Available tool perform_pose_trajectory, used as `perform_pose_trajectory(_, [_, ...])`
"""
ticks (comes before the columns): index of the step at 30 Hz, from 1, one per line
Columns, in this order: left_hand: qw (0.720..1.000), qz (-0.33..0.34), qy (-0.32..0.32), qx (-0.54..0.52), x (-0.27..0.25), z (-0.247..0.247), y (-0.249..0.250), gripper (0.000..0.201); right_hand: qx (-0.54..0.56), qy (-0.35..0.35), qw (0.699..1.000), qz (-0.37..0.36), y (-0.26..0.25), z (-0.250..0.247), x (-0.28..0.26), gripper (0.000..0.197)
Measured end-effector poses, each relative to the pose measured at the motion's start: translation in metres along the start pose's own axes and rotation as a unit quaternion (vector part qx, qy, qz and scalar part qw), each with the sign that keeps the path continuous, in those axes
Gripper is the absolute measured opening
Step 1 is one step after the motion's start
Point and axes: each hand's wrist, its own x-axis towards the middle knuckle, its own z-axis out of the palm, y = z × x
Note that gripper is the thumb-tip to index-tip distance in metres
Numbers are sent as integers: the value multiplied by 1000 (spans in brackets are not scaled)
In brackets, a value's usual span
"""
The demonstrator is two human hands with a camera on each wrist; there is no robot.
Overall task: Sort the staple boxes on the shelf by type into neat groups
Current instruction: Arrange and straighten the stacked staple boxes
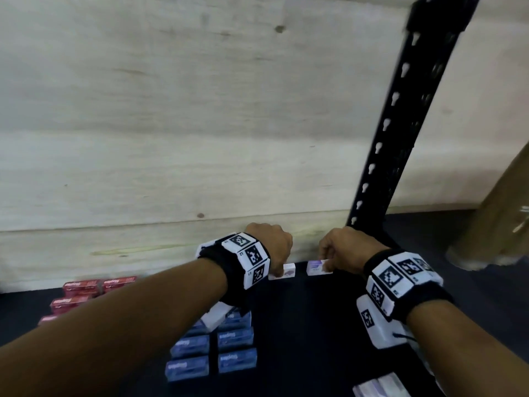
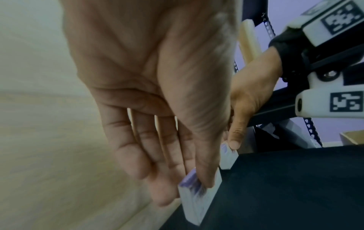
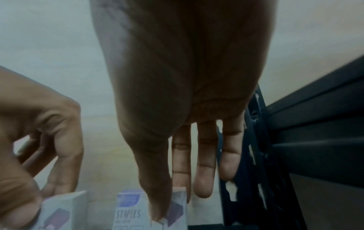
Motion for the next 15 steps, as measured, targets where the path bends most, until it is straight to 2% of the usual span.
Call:
perform_pose_trajectory(2, [1000, 2, -1, 0, 6, 0, 0, 41, -6, 3, 1000, 3, 0, 2, 5, 18])
perform_pose_trajectory(7, [1000, 3, -6, 0, 18, 2, 0, 39, -14, 0, 1000, 9, -1, 8, 15, 20])
perform_pose_trajectory(10, [1000, 2, -7, 3, 23, 5, -2, 27, -13, 4, 1000, 13, -2, 13, 18, 18])
perform_pose_trajectory(15, [1000, 2, -11, 8, 26, 8, -3, 24, -9, 10, 1000, 10, -4, 15, 21, 19])
